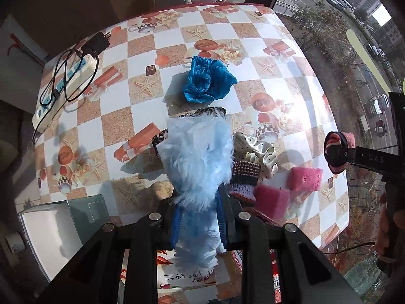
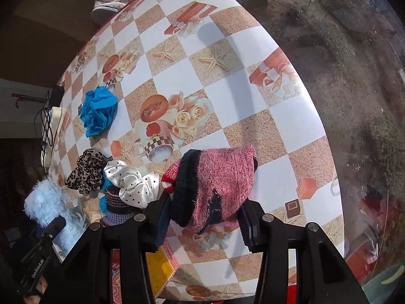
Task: Organize soft objects
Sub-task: 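Lift both held items and carry them toward the white box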
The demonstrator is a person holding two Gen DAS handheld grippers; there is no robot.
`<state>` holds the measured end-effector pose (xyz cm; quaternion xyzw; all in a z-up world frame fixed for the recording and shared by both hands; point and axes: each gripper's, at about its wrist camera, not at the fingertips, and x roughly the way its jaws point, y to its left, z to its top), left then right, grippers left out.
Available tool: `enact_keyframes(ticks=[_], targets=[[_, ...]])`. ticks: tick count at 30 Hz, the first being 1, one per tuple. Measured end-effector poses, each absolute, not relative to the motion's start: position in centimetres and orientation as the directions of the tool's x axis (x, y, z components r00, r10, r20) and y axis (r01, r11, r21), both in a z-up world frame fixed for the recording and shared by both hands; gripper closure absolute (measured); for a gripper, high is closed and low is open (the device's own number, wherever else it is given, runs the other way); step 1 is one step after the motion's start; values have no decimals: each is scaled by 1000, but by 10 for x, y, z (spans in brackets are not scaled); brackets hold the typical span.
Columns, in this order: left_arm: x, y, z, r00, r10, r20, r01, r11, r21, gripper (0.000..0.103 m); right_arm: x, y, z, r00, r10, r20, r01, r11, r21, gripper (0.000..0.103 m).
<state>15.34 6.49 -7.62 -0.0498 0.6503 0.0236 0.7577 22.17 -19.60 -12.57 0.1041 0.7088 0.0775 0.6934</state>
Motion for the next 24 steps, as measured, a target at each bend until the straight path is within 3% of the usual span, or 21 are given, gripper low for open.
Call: enact_keyframes(ticks=[10, 24], targets=[[137, 48, -35, 230, -50, -972, -146, 986, -85, 76, 195, -218, -90, 16, 271, -963, -17, 963, 270, 55], [108, -71, -2, 274, -90, -957, 69, 995, -74, 76, 153, -265, -67, 48, 256, -965, -38, 966, 255, 54]])
